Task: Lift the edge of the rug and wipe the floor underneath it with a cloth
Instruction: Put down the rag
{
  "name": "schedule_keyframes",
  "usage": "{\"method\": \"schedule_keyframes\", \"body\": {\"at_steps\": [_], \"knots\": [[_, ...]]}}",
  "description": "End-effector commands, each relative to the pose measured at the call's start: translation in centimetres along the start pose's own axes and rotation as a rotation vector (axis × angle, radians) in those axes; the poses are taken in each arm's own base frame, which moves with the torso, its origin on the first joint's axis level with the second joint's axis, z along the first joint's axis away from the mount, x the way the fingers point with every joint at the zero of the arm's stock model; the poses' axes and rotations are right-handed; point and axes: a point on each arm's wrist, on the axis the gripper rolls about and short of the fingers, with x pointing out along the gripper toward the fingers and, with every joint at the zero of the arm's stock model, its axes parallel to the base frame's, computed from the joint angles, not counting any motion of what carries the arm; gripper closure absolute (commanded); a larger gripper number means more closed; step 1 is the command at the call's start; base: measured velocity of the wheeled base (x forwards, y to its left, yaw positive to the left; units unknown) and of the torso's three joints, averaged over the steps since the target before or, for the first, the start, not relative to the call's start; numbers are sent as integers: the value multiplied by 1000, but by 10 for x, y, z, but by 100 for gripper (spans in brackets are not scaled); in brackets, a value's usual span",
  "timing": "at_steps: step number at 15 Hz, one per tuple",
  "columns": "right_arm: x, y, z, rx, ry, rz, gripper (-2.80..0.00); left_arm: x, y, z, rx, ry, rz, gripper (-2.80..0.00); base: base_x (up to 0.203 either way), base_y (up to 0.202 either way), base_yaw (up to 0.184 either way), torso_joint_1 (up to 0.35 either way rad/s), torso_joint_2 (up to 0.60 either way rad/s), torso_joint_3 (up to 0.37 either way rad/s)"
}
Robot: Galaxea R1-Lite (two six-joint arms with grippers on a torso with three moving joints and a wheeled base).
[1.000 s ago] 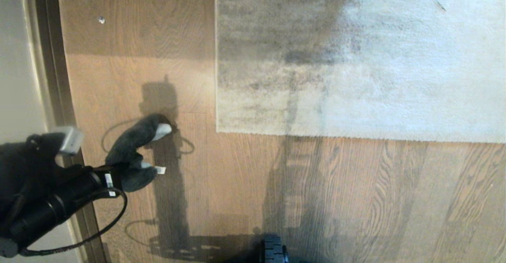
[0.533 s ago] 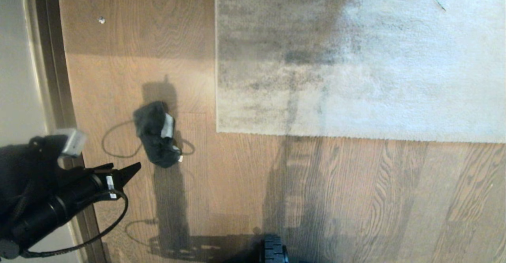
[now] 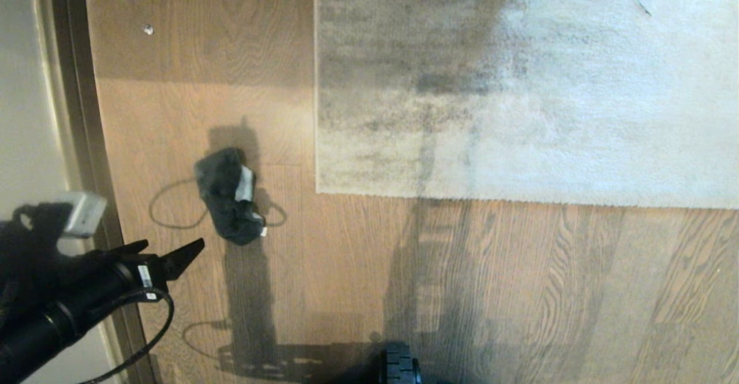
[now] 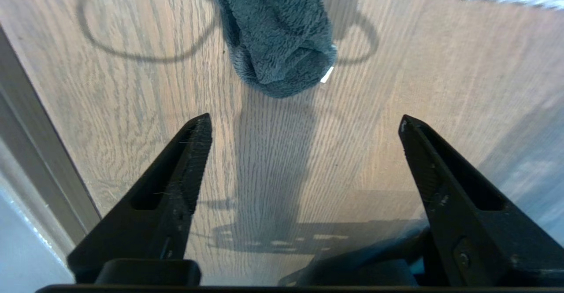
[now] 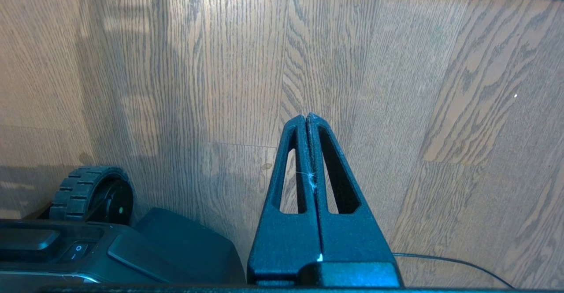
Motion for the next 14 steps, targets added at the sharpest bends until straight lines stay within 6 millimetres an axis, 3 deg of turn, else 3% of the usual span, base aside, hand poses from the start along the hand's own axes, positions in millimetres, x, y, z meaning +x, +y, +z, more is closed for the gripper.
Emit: {"method": "schedule_keyframes", "body": {"at_steps": [1,2,14], "knots": [[0,0,0,-2,2,0,0,-20,-1,2,1,-61,-9,-280,0,0,0,0,0,0],[0,0,0,0,2,0,0,-24,-2,-1,2,-62,-11,0,0,0,0,0,0,0],[0,0,0,-2,2,0,0,-74,-9,-25,22,-97,-88,0,0,0,0,0,0,0]]}}
